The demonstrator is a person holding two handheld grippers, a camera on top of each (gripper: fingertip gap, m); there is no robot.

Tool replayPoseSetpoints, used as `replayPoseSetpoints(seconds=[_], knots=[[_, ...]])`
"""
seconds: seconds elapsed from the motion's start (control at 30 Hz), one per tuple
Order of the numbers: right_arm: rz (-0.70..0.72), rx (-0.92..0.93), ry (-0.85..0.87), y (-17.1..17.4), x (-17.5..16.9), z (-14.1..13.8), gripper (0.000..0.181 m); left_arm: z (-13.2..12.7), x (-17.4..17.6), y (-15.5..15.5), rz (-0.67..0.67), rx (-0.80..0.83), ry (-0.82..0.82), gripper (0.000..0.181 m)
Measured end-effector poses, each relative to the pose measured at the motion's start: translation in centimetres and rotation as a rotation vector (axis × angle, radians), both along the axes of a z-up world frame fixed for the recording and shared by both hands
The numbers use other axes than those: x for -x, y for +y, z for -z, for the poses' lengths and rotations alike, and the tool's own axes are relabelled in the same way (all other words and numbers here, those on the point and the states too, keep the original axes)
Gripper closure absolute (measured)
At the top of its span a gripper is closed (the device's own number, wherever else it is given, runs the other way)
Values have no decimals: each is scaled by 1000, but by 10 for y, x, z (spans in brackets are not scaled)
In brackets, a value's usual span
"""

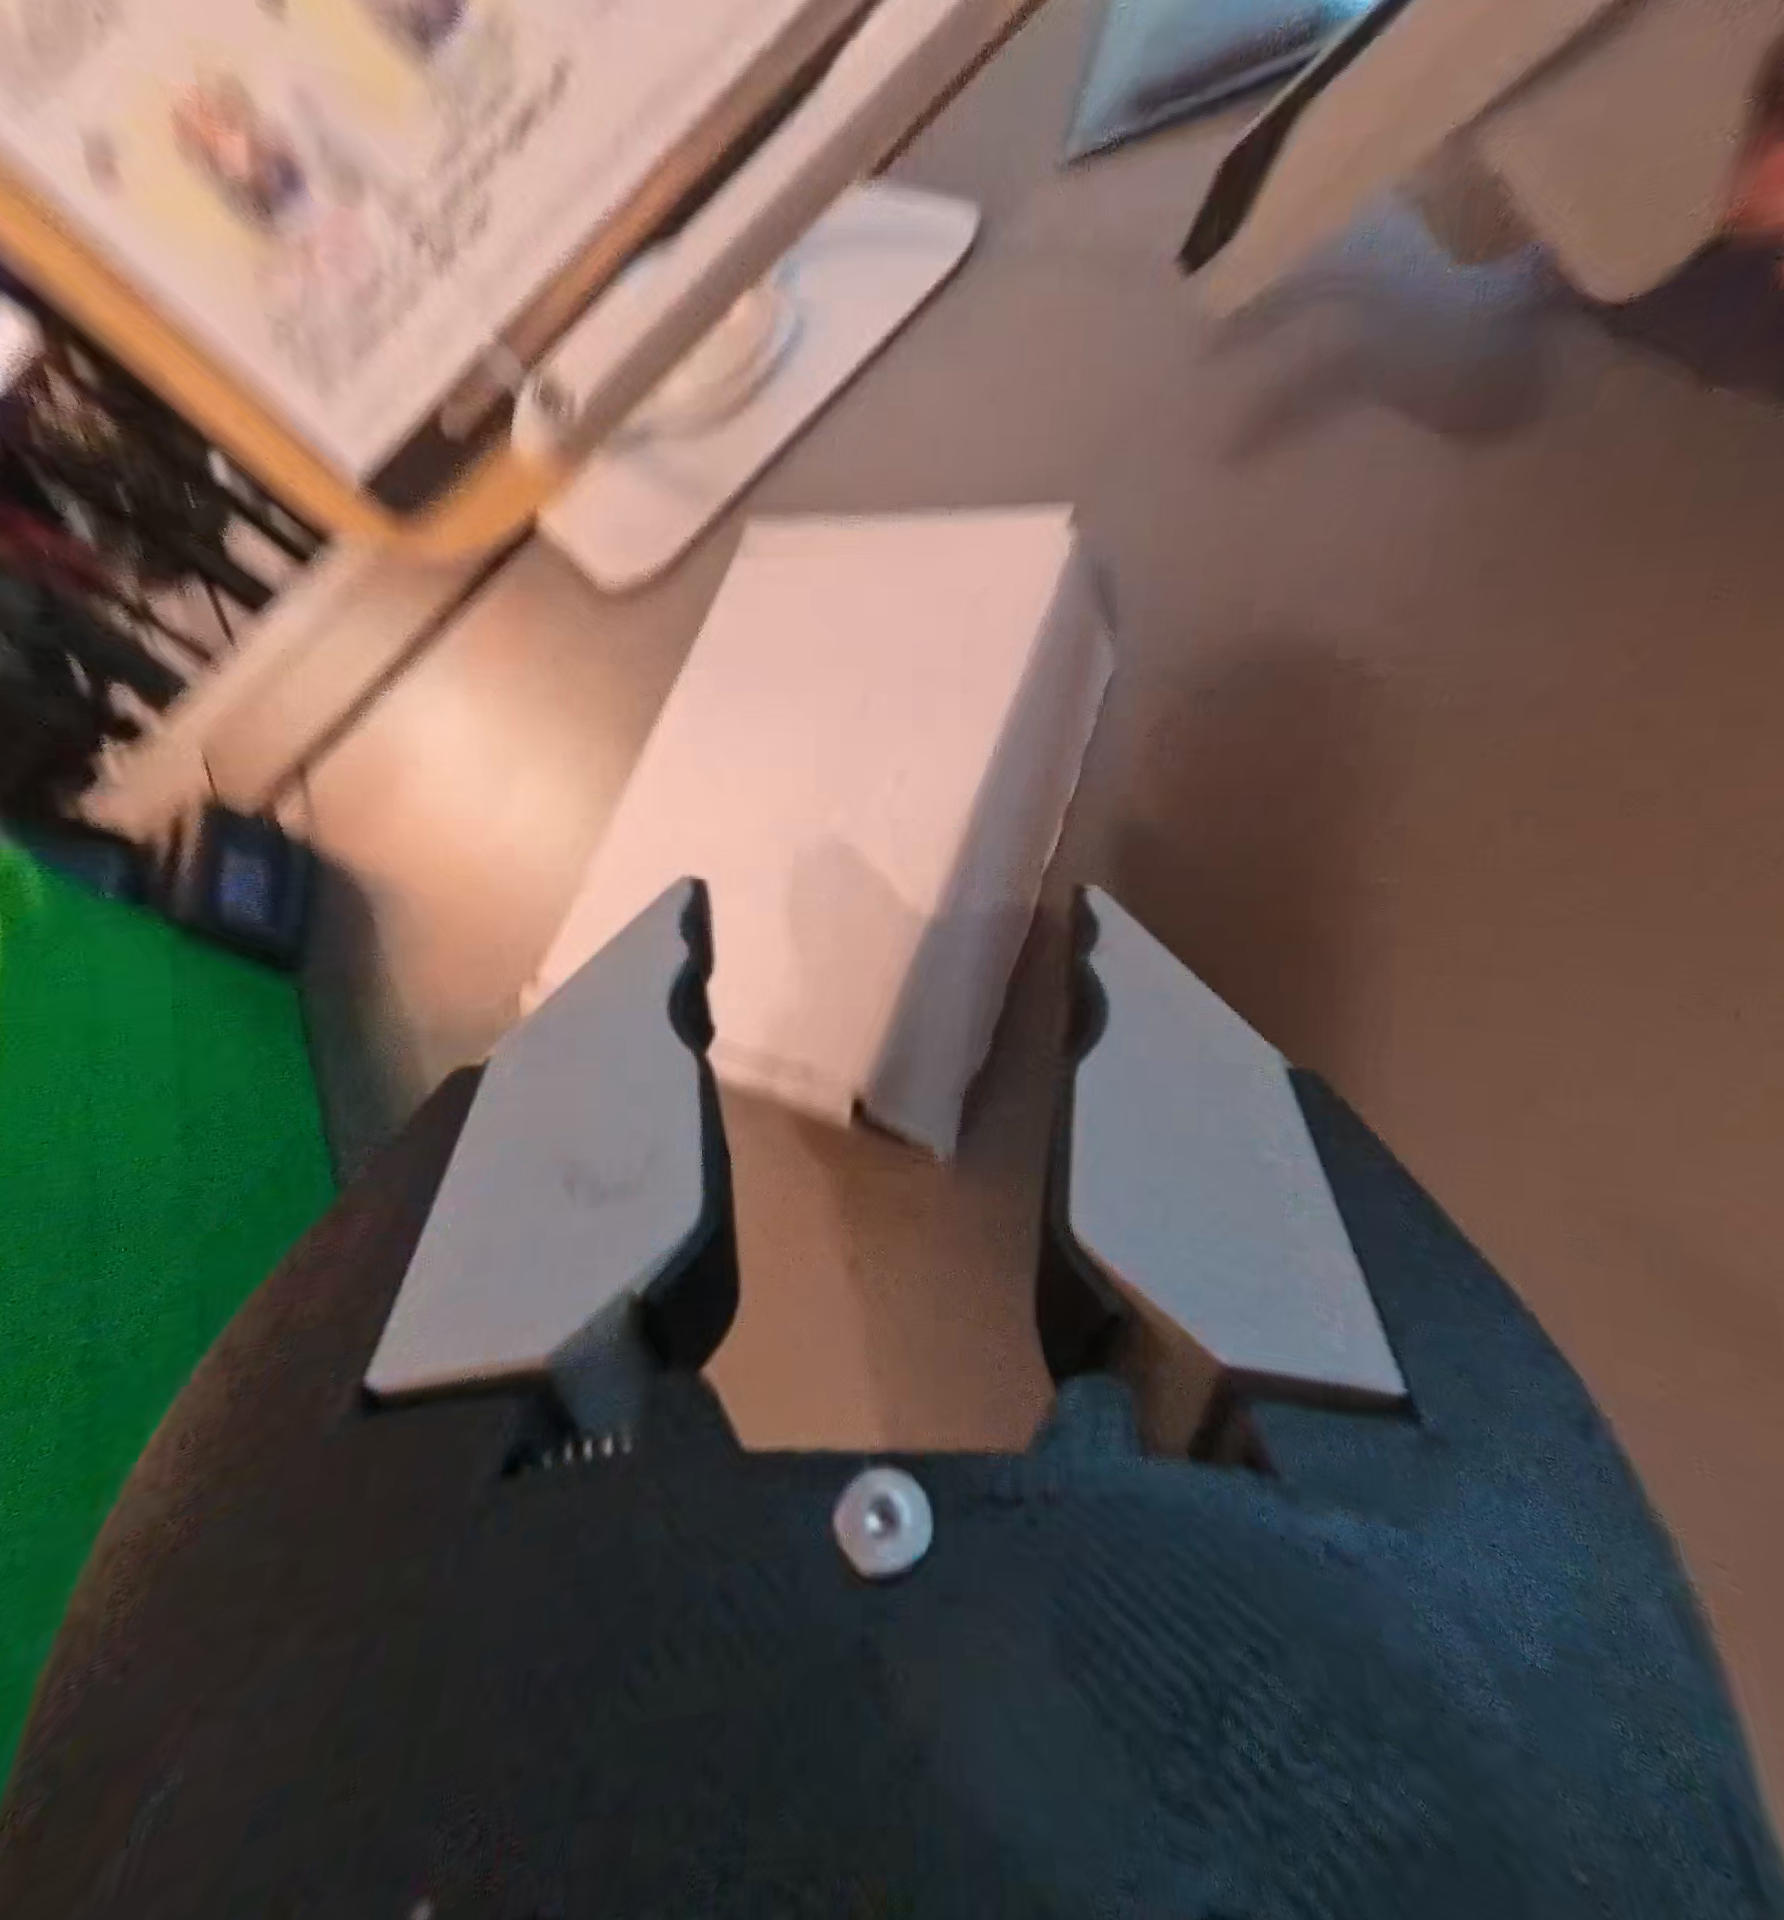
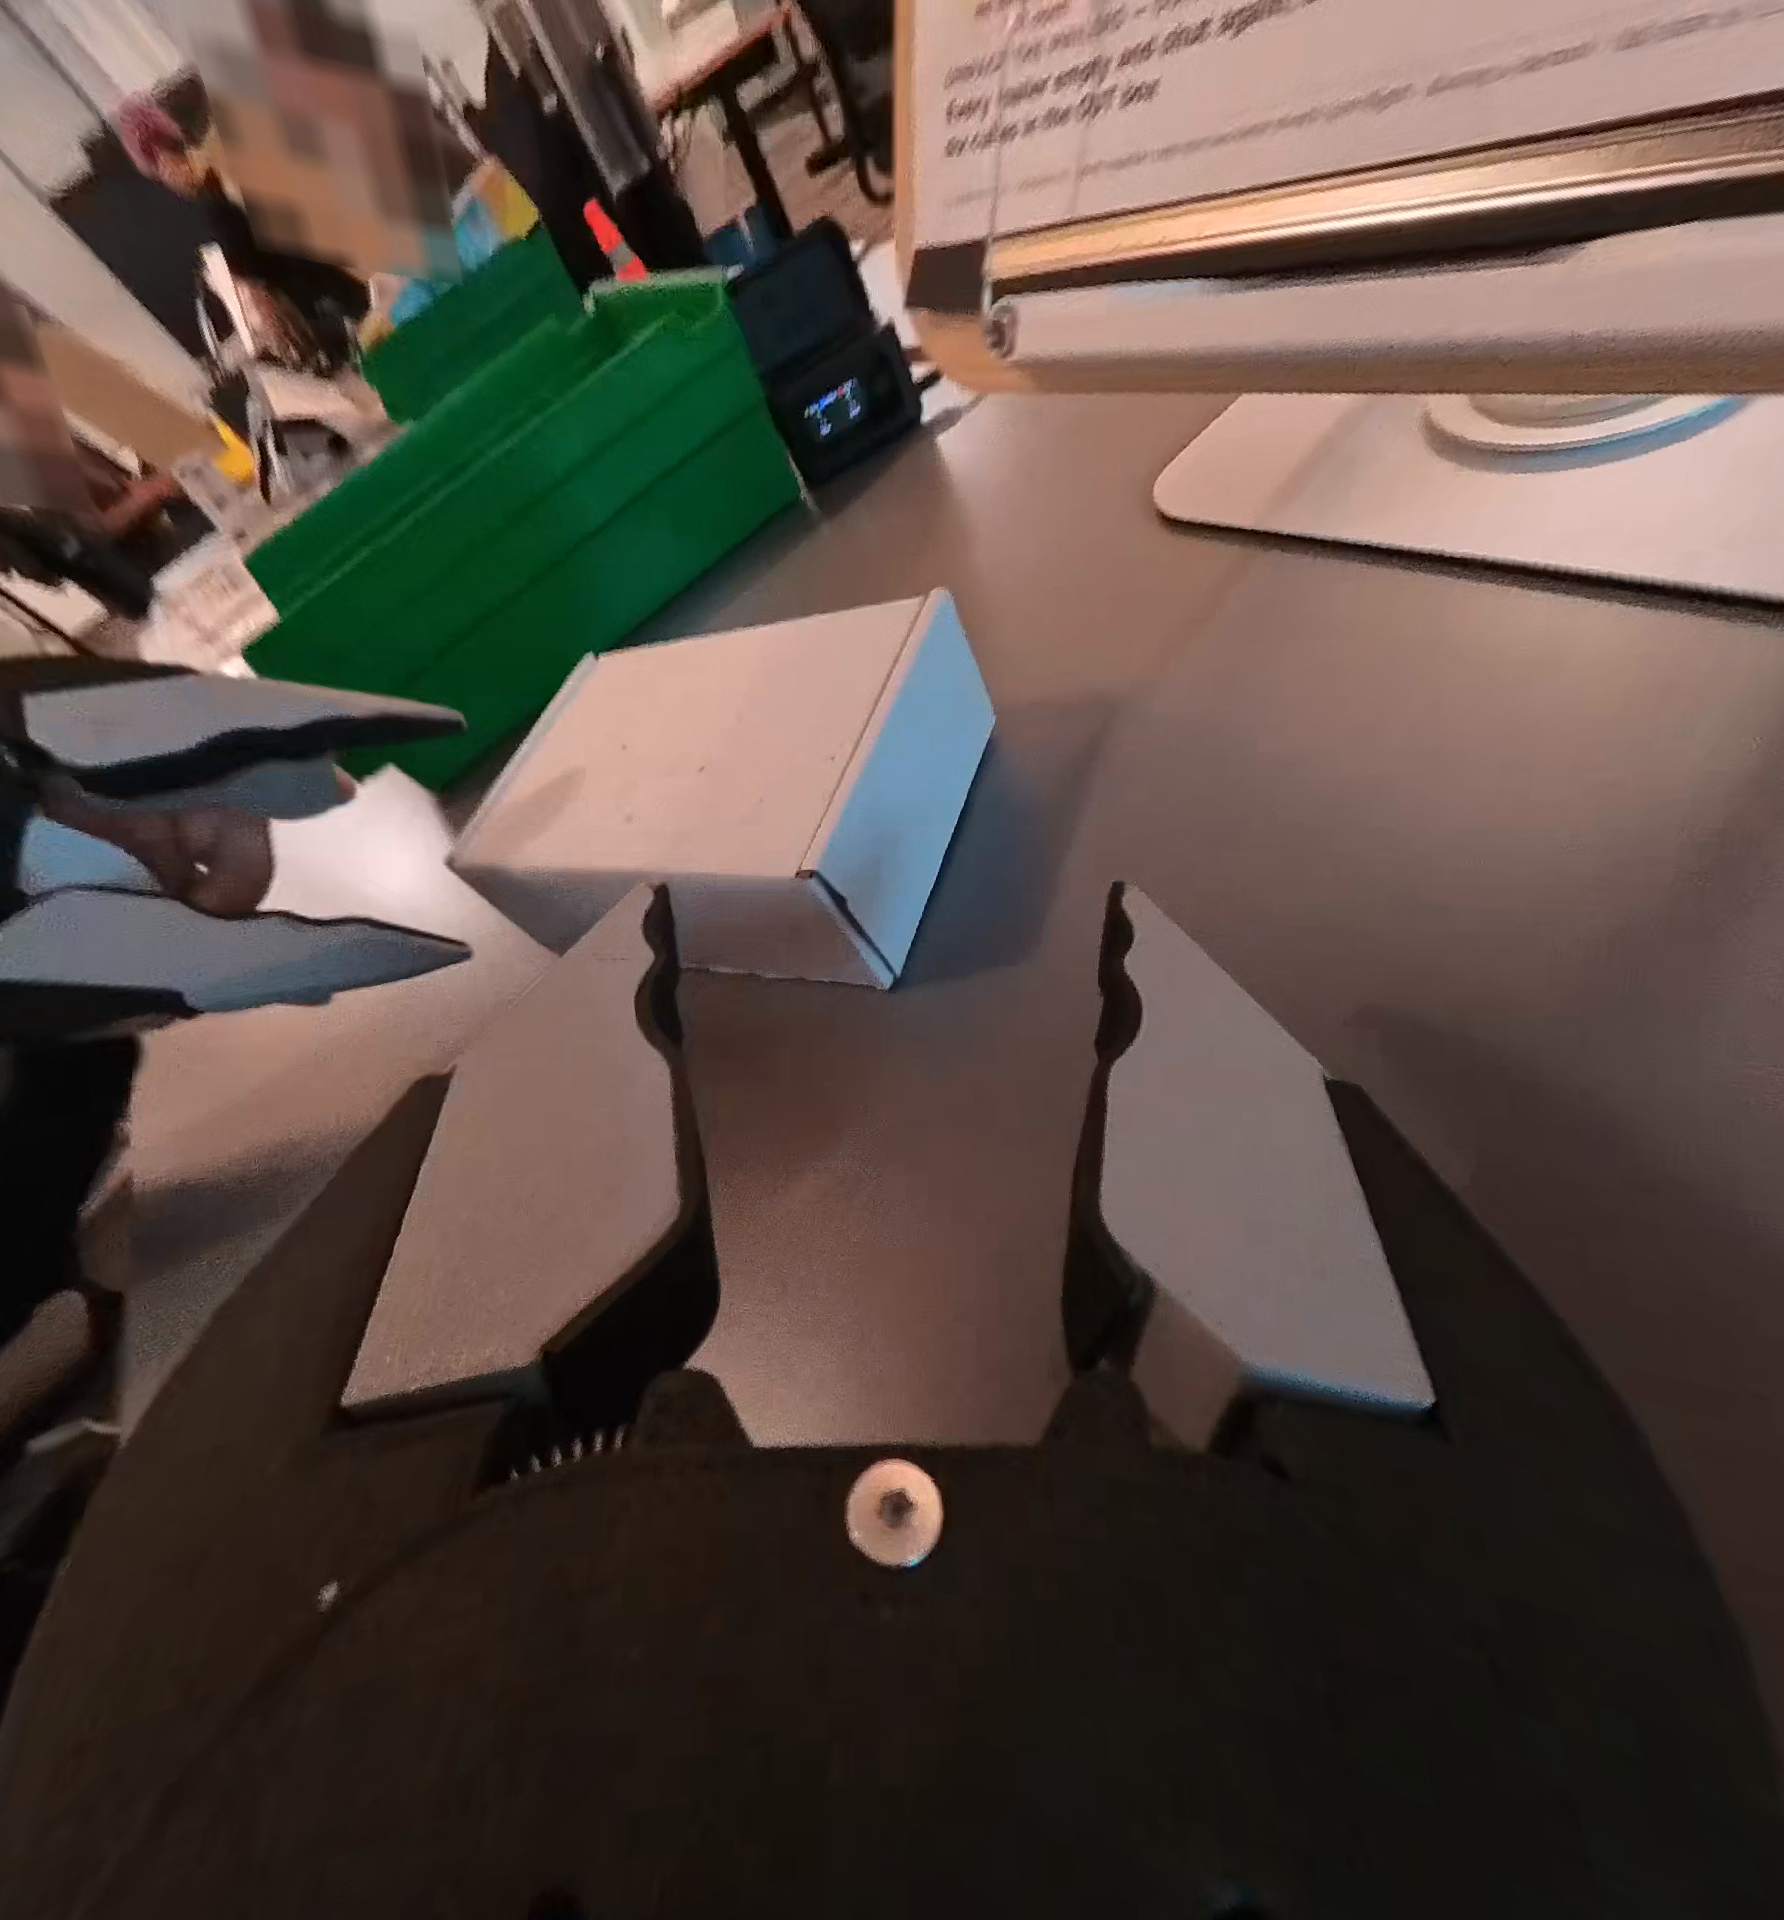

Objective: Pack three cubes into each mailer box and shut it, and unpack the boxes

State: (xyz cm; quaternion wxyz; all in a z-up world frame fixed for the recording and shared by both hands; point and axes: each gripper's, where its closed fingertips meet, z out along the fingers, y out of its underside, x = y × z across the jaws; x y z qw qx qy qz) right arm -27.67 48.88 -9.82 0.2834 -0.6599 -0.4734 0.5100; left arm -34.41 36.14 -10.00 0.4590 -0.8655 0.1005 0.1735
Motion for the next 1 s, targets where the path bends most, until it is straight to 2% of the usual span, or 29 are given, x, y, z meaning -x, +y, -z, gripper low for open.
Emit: replayPoseSetpoints(seconds=[0.1, 0.2, 0.3, 0.4, 0.47, 0.5, 0.6, 0.7, 0.8, 0.9, 1.0], knots=[[-39, -112, -56, -8, 9, 13, 102, 30, 20, -29, -99, 87, -98, 98], [-84, -170, -110, -16, 20, 30, 99, 55, 30, -41, -125, 161, -171, 97], [-156, -207, -122, -28, 33, 33, 101, 63, 30, -32, -82, 168, -187, 101], [-232, -252, -72, -41, 41, 27, 115, 63, 29, -14, -27, 173, -192, 99], [-265, -255, -82, -45, 42, 29, 95, 64, 27, -2, 21, 175, -193, 98], [-263, -254, -81, -44, 41, 29, 92, 64, 28, 4, 39, 176, -191, 98], [-273, -321, -111, -31, 25, 33, 124, 64, 33, 18, 93, 174, -189, 101], [-371, -342, -138, -31, -2, 33, 138, 64, 28, 31, 171, 174, -180, 104], [-472, -378, -148, -34, -29, 35, 154, 63, 13, 43, 253, 158, -220, 99], [-540, -391, -153, -37, -48, 34, 154, 61, -3, 48, 303, 146, -272, 100], [-467, -403, -116, -26, -49, 22, 143, 58, -4, 39, 279, 145, -277, 108]])
